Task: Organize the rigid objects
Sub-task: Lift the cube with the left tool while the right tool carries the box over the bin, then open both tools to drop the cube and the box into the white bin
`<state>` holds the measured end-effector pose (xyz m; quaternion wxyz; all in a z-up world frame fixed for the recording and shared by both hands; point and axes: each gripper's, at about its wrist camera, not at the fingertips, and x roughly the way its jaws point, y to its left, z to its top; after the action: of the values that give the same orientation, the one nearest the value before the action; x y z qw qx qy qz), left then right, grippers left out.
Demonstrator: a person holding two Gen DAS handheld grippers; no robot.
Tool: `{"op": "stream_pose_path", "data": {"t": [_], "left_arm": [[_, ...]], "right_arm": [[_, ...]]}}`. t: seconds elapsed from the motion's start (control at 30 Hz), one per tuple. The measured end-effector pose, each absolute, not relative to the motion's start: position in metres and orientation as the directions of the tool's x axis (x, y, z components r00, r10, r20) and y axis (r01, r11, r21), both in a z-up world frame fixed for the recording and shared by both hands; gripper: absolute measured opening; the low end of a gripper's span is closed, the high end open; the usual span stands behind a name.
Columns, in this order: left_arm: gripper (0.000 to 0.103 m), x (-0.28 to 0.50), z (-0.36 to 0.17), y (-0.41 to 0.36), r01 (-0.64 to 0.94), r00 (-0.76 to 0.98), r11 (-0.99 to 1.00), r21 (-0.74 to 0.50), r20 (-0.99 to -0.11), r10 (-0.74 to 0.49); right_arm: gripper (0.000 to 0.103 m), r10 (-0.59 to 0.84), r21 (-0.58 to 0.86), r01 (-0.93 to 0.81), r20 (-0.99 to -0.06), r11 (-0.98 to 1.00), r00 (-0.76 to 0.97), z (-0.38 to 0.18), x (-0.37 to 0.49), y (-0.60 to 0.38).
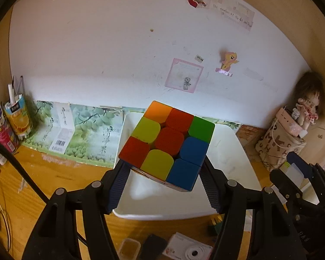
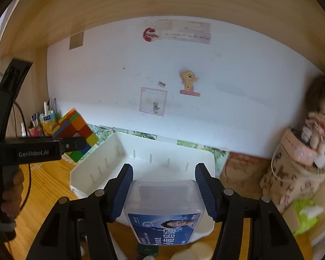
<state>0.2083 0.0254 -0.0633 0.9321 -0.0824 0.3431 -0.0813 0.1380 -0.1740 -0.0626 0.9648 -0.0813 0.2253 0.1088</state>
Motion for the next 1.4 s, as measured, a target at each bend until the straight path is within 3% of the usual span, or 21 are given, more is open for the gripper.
{"op": "stream_pose_path", "data": {"t": [0.33, 0.7, 0.83, 0.9, 0.97, 1.4], "left_arm": [[0.068, 0.232, -0.09, 0.016, 0.071, 0.71, 0.974, -0.215, -0.675, -0.201], [0.069, 0.245, -0.106, 0.01, 0.057, 0.66, 0.973, -0.222, -0.723, -0.204], [0.069, 0.247, -0.107, 0.009, 0.057, 0.658, 0.972, -0.228, -0.724, -0.208], [0.074, 0.248, -0.104, 0.009, 0.06, 0.668, 0.971, -0.233, -0.713, -0.213], [0.082, 0.248, -0.101, 0.01, 0.055, 0.675, 0.97, -0.236, -0.707, -0.21], [0.083, 0.233, -0.09, 0.019, 0.049, 0.691, 0.967, -0.251, -0.69, -0.214]], "right_arm": [[0.06, 0.198, -0.108, -0.282, -0.482, 0.953, 0.853, -0.094, 0.175, -0.174], [0.061, 0.265, -0.062, -0.326, -0.449, 0.943, 0.853, -0.103, 0.191, -0.173], [0.076, 0.27, -0.063, -0.337, -0.471, 0.939, 0.84, -0.109, 0.196, -0.171], [0.08, 0.266, -0.064, -0.335, -0.474, 0.94, 0.839, -0.11, 0.196, -0.171], [0.081, 0.265, -0.058, -0.332, -0.479, 0.942, 0.837, -0.111, 0.197, -0.171], [0.085, 0.226, -0.05, -0.284, -0.483, 0.957, 0.846, -0.102, 0.189, -0.174]]}}
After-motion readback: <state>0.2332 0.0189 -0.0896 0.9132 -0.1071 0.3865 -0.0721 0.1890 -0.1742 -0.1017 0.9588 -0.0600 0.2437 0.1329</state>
